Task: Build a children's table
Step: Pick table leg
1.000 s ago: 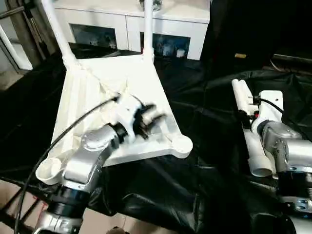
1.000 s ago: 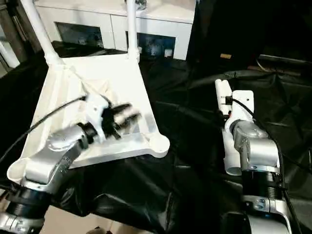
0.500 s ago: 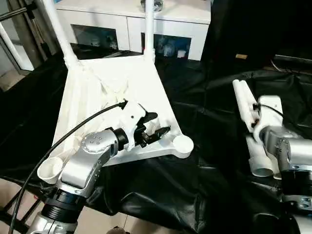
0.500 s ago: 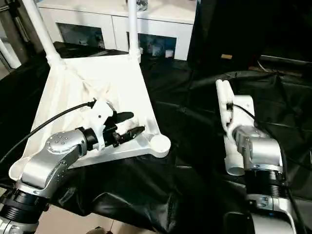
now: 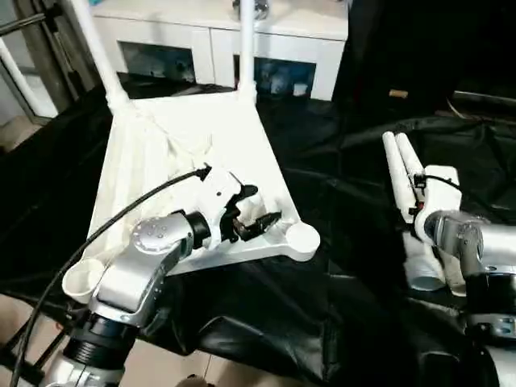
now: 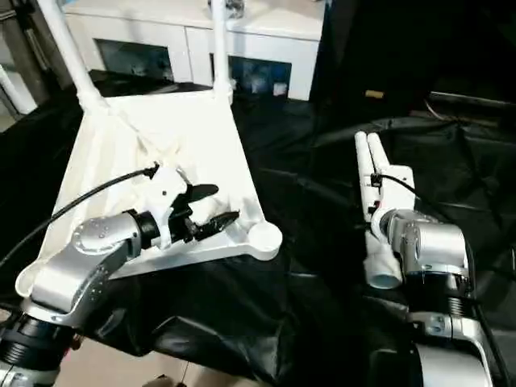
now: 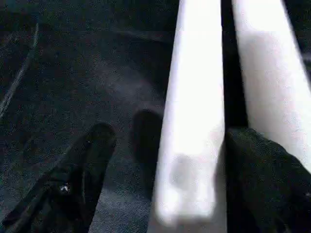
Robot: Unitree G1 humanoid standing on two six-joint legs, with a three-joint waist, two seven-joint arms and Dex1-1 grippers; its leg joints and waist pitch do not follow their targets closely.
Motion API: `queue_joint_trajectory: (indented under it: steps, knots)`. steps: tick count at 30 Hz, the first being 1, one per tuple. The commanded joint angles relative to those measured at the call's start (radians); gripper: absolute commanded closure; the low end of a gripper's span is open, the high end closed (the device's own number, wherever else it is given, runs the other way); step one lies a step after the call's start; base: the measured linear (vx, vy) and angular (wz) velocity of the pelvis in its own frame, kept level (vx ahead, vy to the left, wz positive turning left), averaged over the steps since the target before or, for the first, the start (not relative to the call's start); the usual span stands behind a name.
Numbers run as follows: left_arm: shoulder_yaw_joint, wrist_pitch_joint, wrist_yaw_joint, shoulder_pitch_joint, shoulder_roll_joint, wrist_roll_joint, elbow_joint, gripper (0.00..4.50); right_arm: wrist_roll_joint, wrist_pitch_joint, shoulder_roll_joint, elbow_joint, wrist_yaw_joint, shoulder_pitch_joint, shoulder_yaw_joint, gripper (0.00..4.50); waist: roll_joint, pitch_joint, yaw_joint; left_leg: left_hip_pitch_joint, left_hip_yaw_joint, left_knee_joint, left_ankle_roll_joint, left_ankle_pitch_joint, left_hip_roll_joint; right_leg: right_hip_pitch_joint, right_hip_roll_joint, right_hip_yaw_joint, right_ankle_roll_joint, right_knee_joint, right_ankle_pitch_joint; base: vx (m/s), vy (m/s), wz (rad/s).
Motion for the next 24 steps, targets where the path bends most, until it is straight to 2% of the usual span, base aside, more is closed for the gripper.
queue_joint_trajectory:
  steps: [1,11,12,14,15,16,21,23,24]
  knots:
    - [-0.016,0.016,-0.009,0.005,0.009,0.01,-0.017,0.81,0.013,0.03,-0.009,0.016,0.011,-0.02,-0.001,0.47,-0.009,-0.074,0.001,0.0,0.008,-0.051,-0.001,-0.121,0.001,0.06,-0.05,0.037,-0.159,-0.076,-0.145,0.0,0.0,0.0]
    - [-0.027,0.023,-0.027,0.008,0.018,0.009,-0.032,0.81,0.047,0.069,-0.007,0.078,0.06,-0.031,-0.004,0.47,-0.011,-0.074,0.002,-0.001,0.007,-0.051,0.0,-0.125,0.002,0.06,-0.053,0.036,-0.162,-0.077,-0.17,0.0,0.0,0.0]
    - [-0.028,0.024,-0.027,0.009,0.018,0.01,-0.033,0.71,0.048,0.071,-0.007,0.08,0.062,-0.031,-0.004,0.64,-0.01,-0.074,0.002,0.001,0.008,-0.051,-0.001,-0.126,0.003,0.059,-0.053,0.036,-0.163,-0.077,-0.172,0.0,0.0,0.0]
    - [-0.028,0.025,-0.029,0.009,0.019,0.01,-0.035,0.71,0.047,0.073,-0.007,0.081,0.063,-0.03,-0.001,0.64,-0.012,-0.074,0.003,0.001,0.008,-0.051,-0.001,-0.124,0.002,0.059,-0.052,0.036,-0.162,-0.077,-0.169,0.0,0.0,0.0]
    - [-0.028,0.025,-0.029,0.009,0.019,0.01,-0.035,0.65,0.047,0.073,-0.007,0.081,0.063,-0.03,-0.001,0.84,-0.012,-0.075,0.003,-0.001,0.007,-0.051,0.0,-0.118,0.002,0.061,-0.053,0.036,-0.162,-0.076,-0.161,0.0,0.0,0.0]
    - [-0.029,0.026,-0.032,0.009,0.019,0.007,-0.036,0.65,0.048,0.073,-0.007,0.086,0.063,-0.031,-0.001,0.92,-0.015,-0.074,0.003,-0.001,0.008,-0.051,0.001,-0.117,0.002,0.061,-0.053,0.036,-0.161,-0.076,-0.163,0.0,0.0,0.0]
    - [-0.044,0.038,-0.093,0.009,0.043,-0.02,-0.052,0.65,0.048,0.066,-0.007,0.113,0.064,-0.037,-0.001,1.28,-0.015,-0.075,0.004,0.0,0.008,-0.051,-0.002,-0.117,0.003,0.058,-0.054,0.036,-0.163,-0.075,-0.167,0.0,0.0,0.0]
    - [-0.047,0.043,-0.122,0.009,0.054,-0.034,-0.057,0.65,0.047,0.063,-0.007,0.118,0.064,-0.038,-0.001,1.41,-0.013,-0.074,0.004,0.0,0.008,-0.052,-0.005,-0.127,0.002,0.058,-0.054,0.036,-0.163,-0.077,-0.182,0.0,0.0,0.0]
    - [-0.043,0.055,-0.16,0.006,0.064,-0.063,-0.064,0.65,0.046,0.06,-0.006,0.124,0.063,-0.038,-0.002,1.61,0.0,-0.073,0.004,0.002,0.007,-0.051,-0.009,-0.134,0.002,0.056,-0.053,0.036,-0.163,-0.076,-0.184,0.0,0.0,0.0]
